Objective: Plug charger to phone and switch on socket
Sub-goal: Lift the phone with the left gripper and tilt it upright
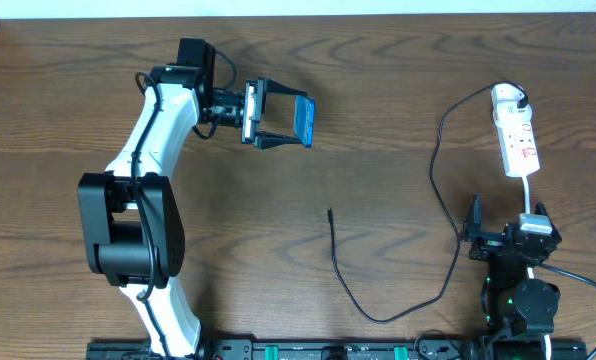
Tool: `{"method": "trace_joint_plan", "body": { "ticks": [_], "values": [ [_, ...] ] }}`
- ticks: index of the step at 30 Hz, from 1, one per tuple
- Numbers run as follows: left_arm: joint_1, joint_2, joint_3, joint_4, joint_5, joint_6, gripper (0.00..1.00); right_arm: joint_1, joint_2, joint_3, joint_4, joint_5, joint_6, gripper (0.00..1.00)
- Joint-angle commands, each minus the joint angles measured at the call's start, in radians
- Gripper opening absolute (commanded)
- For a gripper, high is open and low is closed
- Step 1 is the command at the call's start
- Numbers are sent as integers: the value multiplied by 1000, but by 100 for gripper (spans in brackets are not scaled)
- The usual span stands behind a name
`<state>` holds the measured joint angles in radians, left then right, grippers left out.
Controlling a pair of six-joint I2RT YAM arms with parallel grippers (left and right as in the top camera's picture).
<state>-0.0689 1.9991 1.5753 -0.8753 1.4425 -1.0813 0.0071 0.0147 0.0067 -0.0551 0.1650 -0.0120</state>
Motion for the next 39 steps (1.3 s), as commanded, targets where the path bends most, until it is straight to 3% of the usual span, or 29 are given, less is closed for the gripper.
{"method": "trace_joint_plan", "body": {
  "ticks": [1,39],
  "values": [
    [0,-42,2,-2,69,-16,7,8,-6,-2,-4,2,-12,99],
    [0,-42,2,-2,68,-12,7,7,-6,-1,-1,-3,-12,99]
  ]
}}
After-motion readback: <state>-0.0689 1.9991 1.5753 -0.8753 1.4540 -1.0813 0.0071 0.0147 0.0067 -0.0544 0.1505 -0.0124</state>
